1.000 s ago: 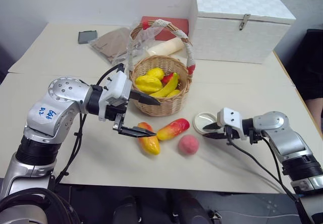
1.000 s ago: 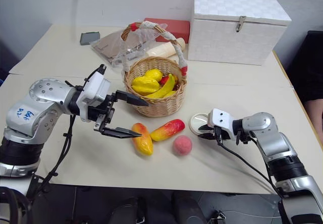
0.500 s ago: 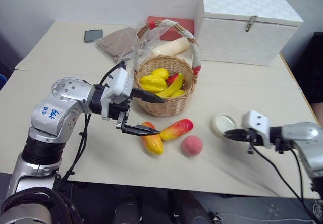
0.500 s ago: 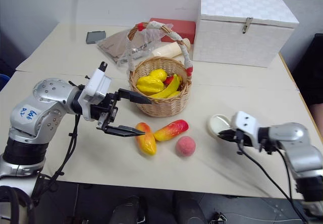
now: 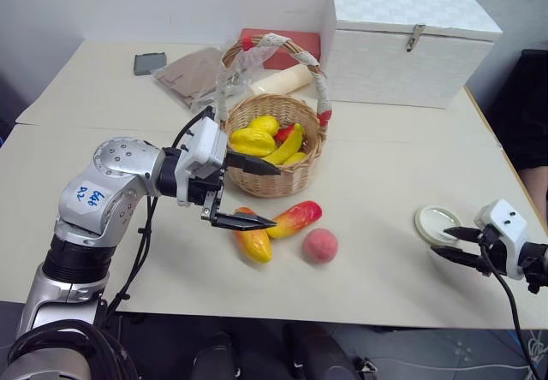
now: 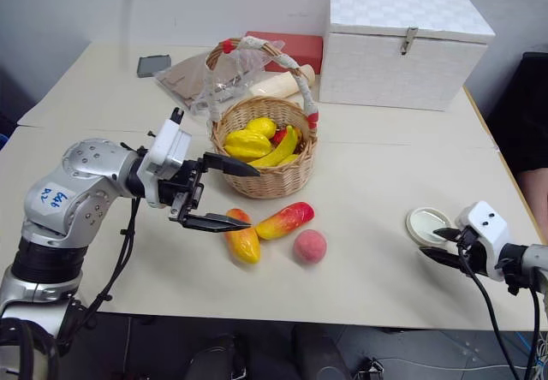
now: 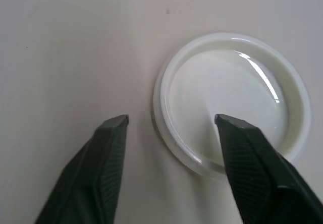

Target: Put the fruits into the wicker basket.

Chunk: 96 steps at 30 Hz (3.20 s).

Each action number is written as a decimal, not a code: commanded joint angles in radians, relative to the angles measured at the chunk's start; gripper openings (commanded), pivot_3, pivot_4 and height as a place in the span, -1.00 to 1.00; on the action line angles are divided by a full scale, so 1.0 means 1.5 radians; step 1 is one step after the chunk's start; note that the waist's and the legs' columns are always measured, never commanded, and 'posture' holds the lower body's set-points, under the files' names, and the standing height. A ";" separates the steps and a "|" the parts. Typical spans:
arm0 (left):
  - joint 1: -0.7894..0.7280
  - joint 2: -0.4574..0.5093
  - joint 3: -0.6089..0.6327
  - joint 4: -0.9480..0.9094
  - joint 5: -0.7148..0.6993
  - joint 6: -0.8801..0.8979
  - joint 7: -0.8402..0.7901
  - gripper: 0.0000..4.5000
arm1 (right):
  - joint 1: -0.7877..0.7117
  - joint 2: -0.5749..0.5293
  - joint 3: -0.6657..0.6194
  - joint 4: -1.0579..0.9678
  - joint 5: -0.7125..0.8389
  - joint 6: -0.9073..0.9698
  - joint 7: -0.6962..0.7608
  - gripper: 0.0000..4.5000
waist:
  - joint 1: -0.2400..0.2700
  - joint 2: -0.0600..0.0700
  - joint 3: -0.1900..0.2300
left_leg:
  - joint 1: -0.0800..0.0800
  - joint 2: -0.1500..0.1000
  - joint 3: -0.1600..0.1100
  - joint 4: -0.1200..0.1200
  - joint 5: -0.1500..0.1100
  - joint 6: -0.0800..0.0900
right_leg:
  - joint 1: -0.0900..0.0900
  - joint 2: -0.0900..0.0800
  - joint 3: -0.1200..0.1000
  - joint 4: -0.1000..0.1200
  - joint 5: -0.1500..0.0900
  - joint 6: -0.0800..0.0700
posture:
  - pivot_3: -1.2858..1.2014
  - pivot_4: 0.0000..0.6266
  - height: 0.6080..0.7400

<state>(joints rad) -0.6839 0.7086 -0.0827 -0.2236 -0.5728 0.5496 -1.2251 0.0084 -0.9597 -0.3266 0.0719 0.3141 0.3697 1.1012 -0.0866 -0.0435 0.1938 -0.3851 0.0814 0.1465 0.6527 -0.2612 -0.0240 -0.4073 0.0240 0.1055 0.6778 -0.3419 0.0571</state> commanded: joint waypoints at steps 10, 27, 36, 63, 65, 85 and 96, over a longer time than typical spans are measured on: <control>-0.013 0.089 -0.064 0.122 0.174 -0.315 -0.172 1.00 | -0.134 -0.091 -0.016 -0.251 0.267 0.130 0.170 0.99 | 0.001 0.001 0.000 | 0.000 0.000 0.000 -0.002 0.000 0.000 | 0.000 0.000 0.000 -0.002 0.000 0.000 | 0.03 -0.52 1.00; -0.159 -0.017 -0.262 0.366 0.252 -0.597 -0.260 1.00 | -0.161 -0.089 -0.027 -0.394 0.372 0.227 0.059 0.99 | 0.001 0.000 0.000 | -0.004 0.000 0.000 -0.002 -0.002 0.003 | -0.002 -0.002 0.000 -0.006 0.001 0.001 | 0.03 -0.52 1.00; -0.202 -0.026 -0.362 0.464 0.286 -0.680 -0.260 1.00 | -0.142 -0.082 -0.086 -0.429 0.472 0.276 -0.004 0.99 | 0.002 0.000 0.000 | -0.002 0.000 0.000 0.000 -0.002 0.005 | 0.001 -0.002 0.000 -0.004 0.001 0.002 | 0.03 -0.52 1.00; -0.192 0.066 -0.409 0.422 0.270 -0.603 -0.260 0.21 | -0.182 -0.061 -0.036 -0.391 0.447 0.252 -0.028 1.00 | 0.002 0.003 -0.002 | -0.004 0.000 0.000 0.000 -0.002 0.004 | -0.003 -0.001 0.001 -0.004 0.001 0.001 | 0.03 -0.52 1.00; -0.193 0.066 -0.407 0.424 0.276 -0.608 -0.260 0.18 | -0.184 -0.062 -0.033 -0.388 0.444 0.249 -0.027 1.00 | 0.002 0.003 -0.002 | -0.004 0.000 0.000 0.000 -0.002 0.004 | -0.003 -0.001 0.001 -0.004 0.001 0.001 | 0.03 -0.52 1.00; -0.317 -0.042 -0.095 0.255 0.100 0.267 0.257 0.18 | -0.208 -0.009 -0.008 -0.394 0.409 0.207 -0.076 1.00 | 0.004 0.002 -0.001 | -0.004 -0.001 -0.002 0.001 -0.001 0.003 | -0.002 -0.001 -0.001 -0.002 0.000 0.002 | 0.03 -0.52 1.00; -0.336 -0.070 -0.154 0.322 0.229 0.209 0.256 0.75 | -0.258 0.028 0.013 -0.366 0.368 0.181 -0.114 1.00 | 0.002 0.002 -0.001 | -0.003 -0.001 0.000 -0.003 0.000 0.000 | -0.004 0.000 0.001 -0.001 0.000 0.001 | 0.03 -0.52 1.00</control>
<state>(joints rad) -1.1671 0.5969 -0.3322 0.2582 -0.2543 0.8930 -0.8434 -0.3647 -0.9251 -0.2942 -0.4632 0.8625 0.6576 0.9336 -0.0837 -0.0405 0.1918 -0.3900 0.0804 0.1465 0.6490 -0.2608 -0.0243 -0.4138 0.0237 0.1074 0.6761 -0.3422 0.0583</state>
